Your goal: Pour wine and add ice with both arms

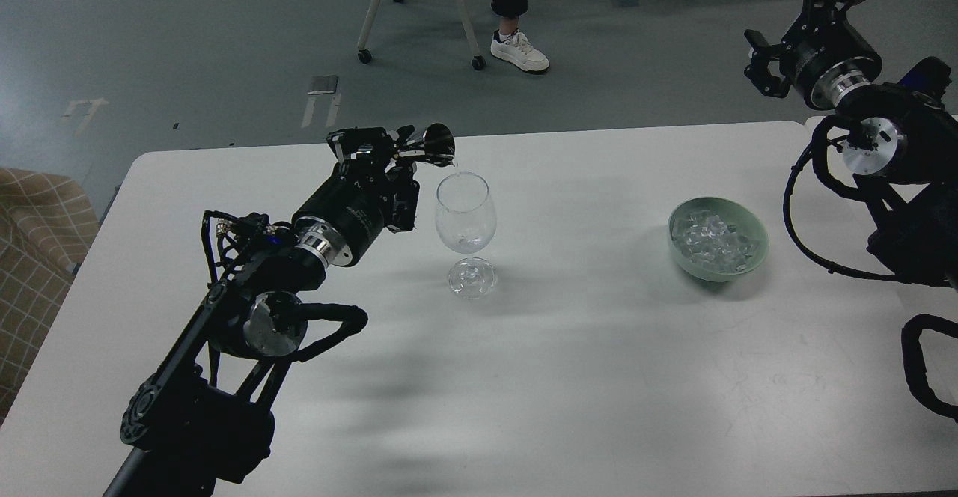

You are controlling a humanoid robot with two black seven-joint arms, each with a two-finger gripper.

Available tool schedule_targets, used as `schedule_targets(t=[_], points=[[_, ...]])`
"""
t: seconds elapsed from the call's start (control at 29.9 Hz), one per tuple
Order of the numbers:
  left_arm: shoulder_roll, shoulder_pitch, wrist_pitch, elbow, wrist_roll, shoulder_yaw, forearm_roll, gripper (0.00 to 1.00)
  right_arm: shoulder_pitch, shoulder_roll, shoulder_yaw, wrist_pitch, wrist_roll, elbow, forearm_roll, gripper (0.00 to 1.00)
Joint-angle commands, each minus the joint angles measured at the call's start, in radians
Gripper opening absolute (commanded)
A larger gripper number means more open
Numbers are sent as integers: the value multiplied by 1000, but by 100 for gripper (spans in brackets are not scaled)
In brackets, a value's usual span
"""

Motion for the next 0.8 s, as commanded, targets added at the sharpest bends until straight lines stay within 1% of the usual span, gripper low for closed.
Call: schedule_targets(t=[0.0, 0.2, 0.37, 0.77], points=[[0, -2, -7, -1, 1, 0, 32, 0, 0, -2, 0, 0, 0, 0, 0, 100], [-2, 0, -8, -4, 1, 0, 45, 0, 0, -2, 0, 0, 0, 2, 0, 100], [0, -5, -8, -4, -1, 34, 88, 0, 0, 0, 0, 0, 0, 2, 0, 100], [-3, -11, -8, -7, -2, 34, 118, 0, 0, -2, 0, 0, 0, 2, 0, 100]])
